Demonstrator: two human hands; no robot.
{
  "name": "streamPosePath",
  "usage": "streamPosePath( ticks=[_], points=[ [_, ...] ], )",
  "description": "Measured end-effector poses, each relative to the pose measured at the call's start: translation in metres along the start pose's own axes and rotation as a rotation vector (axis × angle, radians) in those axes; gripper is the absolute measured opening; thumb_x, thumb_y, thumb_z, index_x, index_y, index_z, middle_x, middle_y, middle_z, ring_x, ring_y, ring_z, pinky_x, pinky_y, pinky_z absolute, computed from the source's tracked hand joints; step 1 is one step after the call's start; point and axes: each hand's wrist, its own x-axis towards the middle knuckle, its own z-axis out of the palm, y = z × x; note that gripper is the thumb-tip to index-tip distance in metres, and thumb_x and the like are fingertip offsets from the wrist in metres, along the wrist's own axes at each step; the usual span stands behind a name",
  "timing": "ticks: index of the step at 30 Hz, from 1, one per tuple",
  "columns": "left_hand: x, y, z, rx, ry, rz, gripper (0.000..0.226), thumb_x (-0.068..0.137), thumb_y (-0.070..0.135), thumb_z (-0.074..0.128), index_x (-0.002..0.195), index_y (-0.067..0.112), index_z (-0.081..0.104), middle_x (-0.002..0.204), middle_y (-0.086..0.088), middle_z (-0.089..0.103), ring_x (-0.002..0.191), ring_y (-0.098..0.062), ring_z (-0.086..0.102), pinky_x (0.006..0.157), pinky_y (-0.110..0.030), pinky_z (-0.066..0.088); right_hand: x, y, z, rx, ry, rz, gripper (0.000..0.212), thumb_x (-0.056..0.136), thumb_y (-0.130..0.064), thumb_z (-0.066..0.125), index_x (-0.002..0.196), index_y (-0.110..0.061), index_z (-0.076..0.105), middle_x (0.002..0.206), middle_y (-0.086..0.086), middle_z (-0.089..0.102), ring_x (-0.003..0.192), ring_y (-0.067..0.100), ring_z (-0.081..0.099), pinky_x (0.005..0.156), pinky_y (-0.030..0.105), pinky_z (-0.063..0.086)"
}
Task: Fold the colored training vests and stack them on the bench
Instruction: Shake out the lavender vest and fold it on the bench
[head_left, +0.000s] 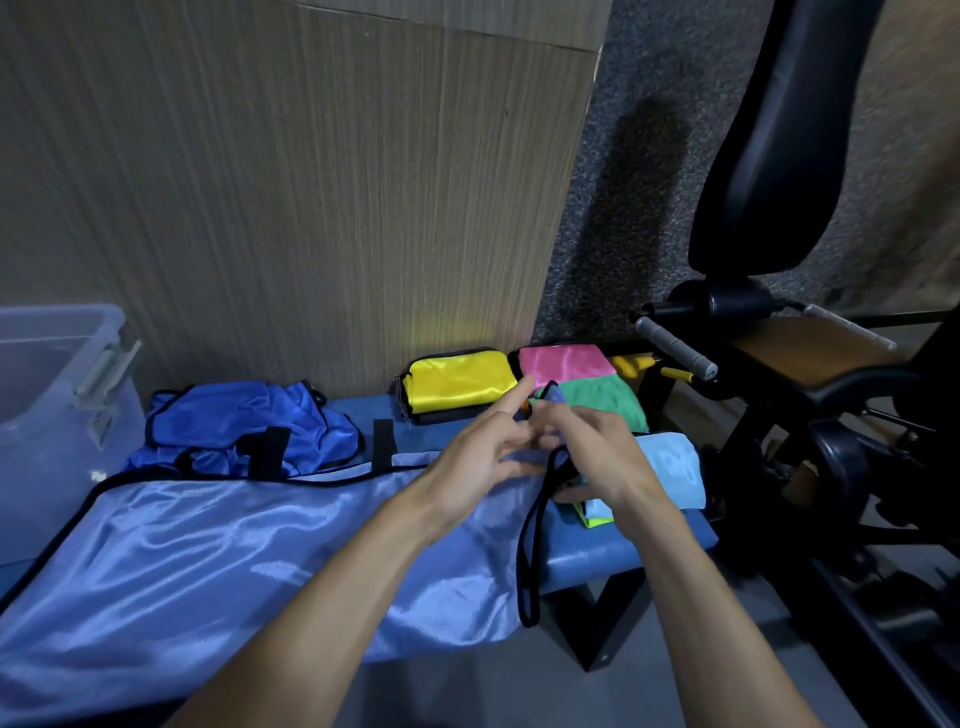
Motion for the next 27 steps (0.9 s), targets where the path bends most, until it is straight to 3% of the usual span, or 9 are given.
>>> streamPosePath(
  ticks=[3, 5, 8, 10, 12, 15, 18, 22, 27],
  points=[
    [0.002, -0.002, 0.002, -0.023, -0.014, -0.006, 0.070, 0.085, 0.025, 0.040, 0.154, 0.028, 0.031, 0.131, -0.006, 0.067, 0.118, -0.017, 0.065, 0.101, -0.037, 0.052, 0.003, 0.001, 0.001, -0.035, 0.038, -0.013, 0.024, 0.091, -0.037, 0.065, 0.091, -0.015, 0.074, 0.090, 0.007, 0.074, 0.082, 0.021, 0.072, 0.062, 0.045, 0.064],
    [0.000, 0.001, 0.003, 0.077, 0.083, 0.056, 0.057, 0.083, 0.025, 0.041, 0.139, 0.030, 0.048, 0.128, -0.001, 0.068, 0.108, -0.008, 0.068, 0.093, -0.031, 0.056, 0.008, 0.003, 0.000, -0.038, 0.080, -0.030, 0.021, 0.094, -0.024, 0.058, 0.080, -0.014, 0.070, 0.074, 0.005, 0.068, 0.067, 0.020, 0.069, 0.061, 0.050, 0.063],
    [-0.014, 0.008, 0.003, 0.598, 0.274, 0.368, 0.029, 0.082, 0.015, 0.047, 0.102, 0.028, 0.063, 0.101, 0.011, 0.070, 0.077, -0.008, 0.062, 0.069, -0.020, 0.049, 0.018, 0.007, -0.002, -0.101, 0.172, -0.083, 0.032, 0.090, -0.016, 0.053, 0.059, -0.016, 0.054, 0.049, -0.006, 0.047, 0.050, 0.019, 0.054, 0.056, 0.050, 0.062],
    [-0.031, 0.005, 0.011, 0.965, 0.096, 0.399, 0.019, 0.083, 0.014, 0.052, 0.091, 0.027, 0.063, 0.083, 0.015, 0.065, 0.067, -0.010, 0.057, 0.062, -0.028, 0.047, 0.021, 0.009, -0.001, -0.133, 0.196, -0.130, 0.031, 0.085, -0.020, 0.053, 0.055, -0.016, 0.047, 0.048, -0.006, 0.042, 0.051, 0.021, 0.047, 0.051, 0.045, 0.056],
    [-0.047, -0.006, 0.018, 1.364, -0.146, 0.330, 0.011, 0.086, 0.023, 0.053, 0.094, 0.029, 0.059, 0.090, 0.014, 0.061, 0.078, -0.009, 0.057, 0.065, -0.035, 0.044, 0.024, 0.009, 0.000, -0.106, 0.216, -0.130, 0.034, 0.088, -0.017, 0.053, 0.055, -0.016, 0.050, 0.048, -0.005, 0.045, 0.049, 0.021, 0.049, 0.049, 0.035, 0.051],
    [-0.056, -0.023, 0.028, 1.718, -0.243, 0.245, 0.018, 0.095, 0.038, 0.047, 0.106, 0.025, 0.053, 0.108, 0.003, 0.055, 0.099, -0.024, 0.057, 0.065, -0.037, 0.028, 0.024, 0.007, 0.002, -0.062, 0.206, -0.115, 0.033, 0.093, -0.012, 0.053, 0.060, -0.014, 0.057, 0.054, 0.001, 0.051, 0.044, 0.020, 0.057, 0.046, 0.030, 0.053],
    [-0.060, -0.030, 0.034, 1.840, -0.216, 0.125, 0.034, 0.100, 0.041, 0.046, 0.122, 0.017, 0.047, 0.121, -0.006, 0.051, 0.110, -0.032, 0.054, 0.069, -0.039, 0.030, 0.026, 0.009, 0.001, -0.072, 0.211, -0.108, 0.030, 0.093, -0.012, 0.052, 0.063, -0.007, 0.056, 0.057, 0.005, 0.052, 0.045, 0.021, 0.058, 0.044, 0.028, 0.052],
    [-0.069, -0.039, 0.034, 1.910, -0.147, 0.065, 0.041, 0.103, 0.039, 0.047, 0.134, 0.013, 0.038, 0.125, -0.010, 0.052, 0.109, -0.035, 0.057, 0.069, -0.038, 0.032, 0.028, 0.012, -0.004, -0.088, 0.227, -0.102, 0.027, 0.093, -0.012, 0.051, 0.082, 0.012, 0.056, 0.066, 0.012, 0.050, 0.055, 0.026, 0.054, 0.043, 0.026, 0.052],
    [-0.078, -0.040, 0.030, 1.947, -0.052, 0.078, 0.037, 0.104, 0.038, 0.047, 0.133, 0.015, 0.043, 0.126, -0.009, 0.056, 0.110, -0.033, 0.058, 0.070, -0.038, 0.033, 0.032, 0.014, -0.008, -0.100, 0.236, -0.079, 0.027, 0.093, -0.015, 0.051, 0.078, 0.007, 0.058, 0.067, 0.013, 0.052, 0.060, 0.028, 0.058, 0.051, 0.039, 0.061]
  ],
)
